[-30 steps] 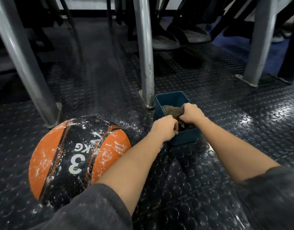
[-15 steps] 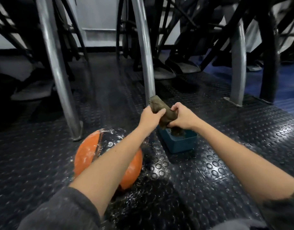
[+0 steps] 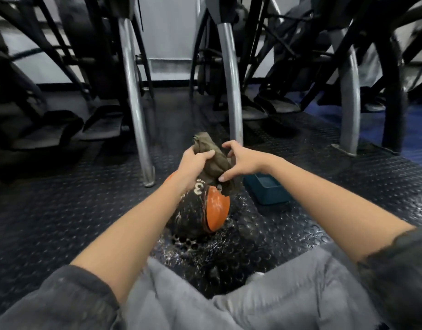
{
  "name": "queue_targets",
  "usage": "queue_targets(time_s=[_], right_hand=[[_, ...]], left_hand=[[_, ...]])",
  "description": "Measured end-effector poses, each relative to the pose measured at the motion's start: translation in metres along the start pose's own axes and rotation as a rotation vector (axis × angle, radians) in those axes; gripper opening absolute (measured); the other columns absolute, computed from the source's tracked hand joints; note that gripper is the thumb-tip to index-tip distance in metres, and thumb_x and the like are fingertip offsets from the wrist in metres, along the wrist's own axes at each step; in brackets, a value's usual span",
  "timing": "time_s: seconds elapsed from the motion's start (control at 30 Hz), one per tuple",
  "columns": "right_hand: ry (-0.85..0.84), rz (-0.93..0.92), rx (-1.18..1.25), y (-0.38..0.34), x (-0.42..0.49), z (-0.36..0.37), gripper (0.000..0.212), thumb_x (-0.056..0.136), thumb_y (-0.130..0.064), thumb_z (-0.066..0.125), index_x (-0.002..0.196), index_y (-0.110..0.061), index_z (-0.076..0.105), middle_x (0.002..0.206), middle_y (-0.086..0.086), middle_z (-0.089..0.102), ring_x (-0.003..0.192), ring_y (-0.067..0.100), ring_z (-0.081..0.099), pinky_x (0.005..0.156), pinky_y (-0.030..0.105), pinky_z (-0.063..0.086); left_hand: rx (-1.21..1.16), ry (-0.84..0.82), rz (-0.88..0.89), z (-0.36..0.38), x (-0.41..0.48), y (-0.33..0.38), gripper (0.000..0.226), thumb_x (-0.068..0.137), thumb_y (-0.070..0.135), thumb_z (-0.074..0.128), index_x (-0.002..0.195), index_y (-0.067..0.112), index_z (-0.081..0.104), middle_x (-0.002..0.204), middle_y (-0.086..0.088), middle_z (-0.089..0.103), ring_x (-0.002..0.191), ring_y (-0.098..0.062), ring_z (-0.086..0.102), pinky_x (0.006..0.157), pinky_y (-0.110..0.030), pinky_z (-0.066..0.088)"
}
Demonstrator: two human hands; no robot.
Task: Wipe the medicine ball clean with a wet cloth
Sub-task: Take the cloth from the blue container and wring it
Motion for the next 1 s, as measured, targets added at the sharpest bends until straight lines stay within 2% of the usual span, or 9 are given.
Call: queue_targets(time_s=[0.13, 0.3, 0.47, 0.57, 0.63, 0.7, 0.77, 0.87, 1.0], right_hand=[[-0.051, -0.041, -0.076, -0.004, 0.009, 0.004, 0.111, 0.066, -0.03, 0.085, 0.146, -0.015, 0.009, 0.147, 0.008, 0.026, 0.134, 0.022, 0.031, 0.107, 0.035, 0.035], [-0.143, -0.09, -0.031, -0.01, 0.027, -0.003, 0.097, 0.068, -0.023, 0.084, 0.136, -0.016, 0.015, 0.128, 0.0, 0.03, 0.118, 0.015, 0.04, 0.088, 0.024, 0.041], [-0.007, -0.19, 0.075, -0.013, 0.033, -0.006, 0.076, 0.072, -0.011, 0.08, 0.12, -0.011, 0.02, 0.124, 0.009, 0.031, 0.095, 0.014, 0.047, 0.068, 0.019, 0.045], [0.133, -0.176, 0.214, -0.003, 0.026, 0.008, 0.062, 0.077, -0.005, 0.072, 0.114, -0.013, 0.023, 0.117, 0.012, 0.036, 0.088, 0.015, 0.049, 0.064, 0.02, 0.045], [0.206, -0.145, 0.272, 0.005, 0.019, 0.018, 0.062, 0.078, -0.004, 0.071, 0.118, -0.012, 0.025, 0.115, 0.01, 0.037, 0.093, 0.016, 0.049, 0.066, 0.016, 0.046], [0.213, -0.127, 0.349, 0.013, 0.012, 0.033, 0.075, 0.076, -0.004, 0.073, 0.13, -0.016, 0.022, 0.121, 0.011, 0.036, 0.104, 0.022, 0.051, 0.074, 0.017, 0.049], [0.21, -0.16, 0.386, 0.017, 0.007, 0.047, 0.084, 0.074, -0.001, 0.074, 0.135, -0.021, 0.02, 0.125, 0.013, 0.033, 0.11, 0.024, 0.048, 0.074, 0.014, 0.049], [0.235, -0.21, 0.393, 0.02, 0.003, 0.052, 0.071, 0.074, 0.006, 0.07, 0.128, -0.018, 0.031, 0.12, 0.01, 0.037, 0.103, 0.016, 0.047, 0.07, 0.009, 0.045], [0.374, -0.142, 0.459, 0.035, 0.009, 0.039, 0.046, 0.076, 0.011, 0.061, 0.11, -0.014, 0.044, 0.109, 0.011, 0.053, 0.091, 0.019, 0.055, 0.074, 0.022, 0.049]], left_hand=[[-0.102, 0.03, -0.05, -0.004, -0.001, 0.001, 0.015, 0.087, 0.006, 0.059, 0.1, 0.012, 0.061, 0.092, -0.01, 0.069, 0.085, -0.027, 0.066, 0.076, -0.037, 0.054], [-0.168, 0.087, -0.095, -0.007, 0.004, 0.002, 0.012, 0.087, 0.005, 0.058, 0.096, 0.013, 0.06, 0.092, -0.011, 0.067, 0.082, -0.027, 0.065, 0.073, -0.036, 0.054], [-0.243, 0.044, -0.135, -0.004, 0.005, 0.016, 0.01, 0.088, 0.006, 0.055, 0.092, 0.015, 0.059, 0.081, -0.008, 0.068, 0.068, -0.022, 0.066, 0.06, -0.033, 0.054], [-0.212, -0.04, -0.073, 0.0, 0.006, 0.013, 0.01, 0.092, 0.006, 0.053, 0.095, 0.013, 0.059, 0.09, -0.01, 0.067, 0.081, -0.024, 0.066, 0.074, -0.037, 0.055], [-0.172, -0.09, -0.067, -0.002, 0.005, 0.005, 0.011, 0.094, 0.006, 0.05, 0.1, 0.01, 0.058, 0.097, -0.012, 0.066, 0.09, -0.026, 0.064, 0.082, -0.039, 0.054], [-0.129, -0.14, -0.102, -0.004, 0.002, -0.006, 0.013, 0.095, 0.005, 0.048, 0.106, 0.007, 0.056, 0.1, -0.013, 0.066, 0.091, -0.025, 0.064, 0.081, -0.039, 0.054], [-0.114, -0.184, -0.151, -0.006, 0.0, -0.019, 0.018, 0.097, 0.007, 0.047, 0.113, 0.006, 0.054, 0.102, -0.013, 0.066, 0.091, -0.025, 0.065, 0.077, -0.039, 0.056], [-0.182, -0.246, -0.22, -0.005, -0.001, -0.036, 0.025, 0.097, 0.008, 0.045, 0.12, 0.007, 0.054, 0.107, -0.012, 0.067, 0.093, -0.024, 0.067, 0.07, -0.036, 0.057], [-0.1, -0.265, -0.168, -0.002, 0.004, -0.037, 0.022, 0.099, 0.01, 0.042, 0.115, 0.014, 0.057, 0.096, -0.002, 0.068, 0.082, -0.01, 0.065, 0.064, -0.025, 0.052]])
Point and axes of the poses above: each hand's wrist, its own x-axis towards the middle knuckle, its own z-axis out of the palm, y = z × x, the point moved 5 cm from there along x, towards the middle knuckle
